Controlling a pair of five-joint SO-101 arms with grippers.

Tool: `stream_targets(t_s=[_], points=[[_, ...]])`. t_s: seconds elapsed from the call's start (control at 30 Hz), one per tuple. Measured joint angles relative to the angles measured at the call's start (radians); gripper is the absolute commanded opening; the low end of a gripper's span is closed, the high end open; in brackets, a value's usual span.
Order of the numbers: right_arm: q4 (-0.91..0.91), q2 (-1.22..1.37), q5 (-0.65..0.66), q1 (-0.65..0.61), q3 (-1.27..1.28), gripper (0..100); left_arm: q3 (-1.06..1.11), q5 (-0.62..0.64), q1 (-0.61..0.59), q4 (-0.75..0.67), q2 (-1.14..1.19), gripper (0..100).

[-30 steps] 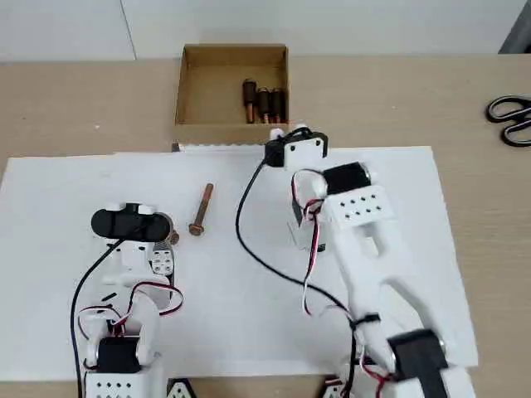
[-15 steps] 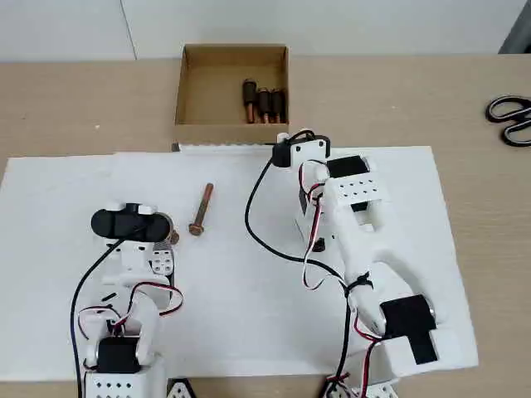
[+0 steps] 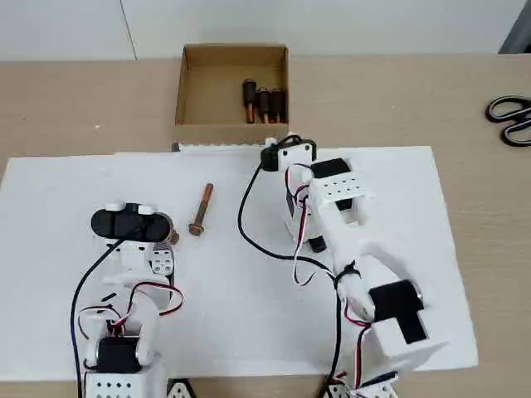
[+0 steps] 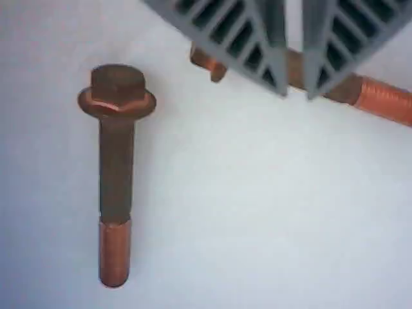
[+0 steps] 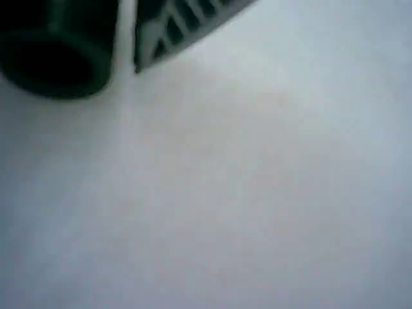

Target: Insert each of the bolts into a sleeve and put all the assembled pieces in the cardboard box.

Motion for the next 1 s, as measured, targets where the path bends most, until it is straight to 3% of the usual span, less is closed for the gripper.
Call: stream_targets(t_s=[0.23, 0.4, 0.5, 0.87, 1.0], points=[[-0.014, 0.037, -0.003, 0.000, -0.006, 12.1, 0.000, 0.000, 0.000, 0.000, 0.000, 1], [-0.014, 0.064, -0.003, 0.002, -0.025, 0.2, 0.000, 0.000, 0.000, 0.000, 0.000, 1], [-0.009, 0.061, -0.003, 0.005, -0.031, 0.3, 0.000, 0.000, 0.000, 0.000, 0.000, 1], [0.273, -0.098, -0.003, -0.006, -0.261, 0.3, 0.000, 0.000, 0.000, 0.000, 0.000, 1], [0.397, -0.172, -0.003, 0.000, -0.311, 0.3, -0.069, 0.000, 0.000, 0.068, 0.002, 4]])
